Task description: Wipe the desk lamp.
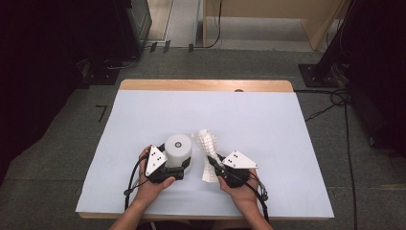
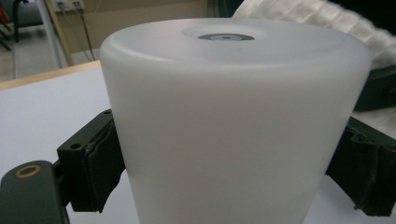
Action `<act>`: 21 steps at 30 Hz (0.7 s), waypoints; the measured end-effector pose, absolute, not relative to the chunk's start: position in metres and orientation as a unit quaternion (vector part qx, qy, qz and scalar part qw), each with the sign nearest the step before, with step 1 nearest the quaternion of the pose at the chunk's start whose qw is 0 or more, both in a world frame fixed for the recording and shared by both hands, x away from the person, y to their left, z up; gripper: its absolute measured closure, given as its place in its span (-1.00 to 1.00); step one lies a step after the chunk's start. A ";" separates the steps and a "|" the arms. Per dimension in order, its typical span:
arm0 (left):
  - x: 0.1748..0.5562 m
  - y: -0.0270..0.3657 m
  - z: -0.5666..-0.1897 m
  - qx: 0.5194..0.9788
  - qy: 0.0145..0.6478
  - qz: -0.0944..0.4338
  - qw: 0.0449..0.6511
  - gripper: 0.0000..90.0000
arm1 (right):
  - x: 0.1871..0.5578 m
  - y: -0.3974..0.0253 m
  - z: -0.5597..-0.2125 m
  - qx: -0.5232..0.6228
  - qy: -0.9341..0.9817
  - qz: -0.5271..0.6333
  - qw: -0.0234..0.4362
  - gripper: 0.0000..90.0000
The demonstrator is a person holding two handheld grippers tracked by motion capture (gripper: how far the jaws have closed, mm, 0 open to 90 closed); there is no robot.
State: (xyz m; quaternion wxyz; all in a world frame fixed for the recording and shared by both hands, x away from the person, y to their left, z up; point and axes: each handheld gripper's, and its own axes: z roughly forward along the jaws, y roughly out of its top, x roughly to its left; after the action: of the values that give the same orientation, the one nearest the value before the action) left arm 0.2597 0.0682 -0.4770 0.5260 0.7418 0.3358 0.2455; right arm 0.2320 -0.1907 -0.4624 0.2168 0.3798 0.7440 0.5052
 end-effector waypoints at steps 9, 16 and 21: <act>0.257 0.070 -0.478 0.736 0.348 0.259 0.519 -0.91 | 0.233 -0.192 -0.464 0.381 0.745 0.503 0.217 0.73; 0.242 0.052 -0.473 0.720 0.388 0.310 0.485 -0.96 | 0.233 -0.194 -0.464 0.384 0.743 0.503 0.217 0.73; 0.243 0.050 -0.472 0.712 0.406 0.310 0.482 -0.83 | 0.233 -0.191 -0.467 0.383 0.746 0.502 0.213 0.73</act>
State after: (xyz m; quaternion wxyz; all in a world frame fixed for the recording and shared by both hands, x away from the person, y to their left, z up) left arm 0.2426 0.0504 -0.4719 0.4816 0.7118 0.4063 0.3104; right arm 0.2331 -0.1913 -0.4667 0.2127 0.3834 0.7457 0.5017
